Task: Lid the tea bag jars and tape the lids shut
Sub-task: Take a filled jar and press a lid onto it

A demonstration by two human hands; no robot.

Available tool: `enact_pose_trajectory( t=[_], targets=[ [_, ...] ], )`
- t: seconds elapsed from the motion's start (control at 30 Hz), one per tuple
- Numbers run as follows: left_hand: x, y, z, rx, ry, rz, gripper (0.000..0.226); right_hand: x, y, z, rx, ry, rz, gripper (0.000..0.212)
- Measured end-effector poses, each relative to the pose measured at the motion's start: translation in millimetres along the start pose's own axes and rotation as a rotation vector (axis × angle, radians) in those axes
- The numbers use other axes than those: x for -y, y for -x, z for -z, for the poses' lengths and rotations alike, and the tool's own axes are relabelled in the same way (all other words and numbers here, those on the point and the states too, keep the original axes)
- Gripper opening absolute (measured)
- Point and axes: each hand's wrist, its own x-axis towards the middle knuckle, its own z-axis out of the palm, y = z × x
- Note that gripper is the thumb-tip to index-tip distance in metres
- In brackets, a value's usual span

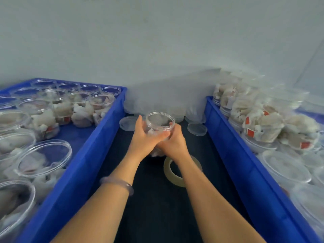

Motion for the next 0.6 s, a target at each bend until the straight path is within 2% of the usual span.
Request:
enact_pose_trajectory(
  t=[0.07,0.17,0.27,0.37,0.5,0.6],
  targets=[
    [24,-5,2,0.008,0.051,-0.001,0.081,-10,-1,-7,0.105,0.008,0.024,0.051],
    [42,-11,6,-0.001,0.071,-0.012,0.087,-25,-5,5,0.229,-0.055,0.074,0.069],
    [50,-15,5,-0.012,0.034,-0.068,0.087,-34,-30,19,0.146,-0.055,0.023,0.047],
    [54,-12,4,-0.041,0.035,-0.1,0.074,-44,-69,14,-0.018,0.245,-0.008,0.045],
    [59,-12,3,-0.041,0.085,-0.112,0.072,-50,-112,-3,0.086,0.685,0.138,0.078],
    [59,-13,4,-0.012,0.085,-0.131,0.072,-49,-144,-12,0.163,0.866,0.16,0.078]
  ],
)
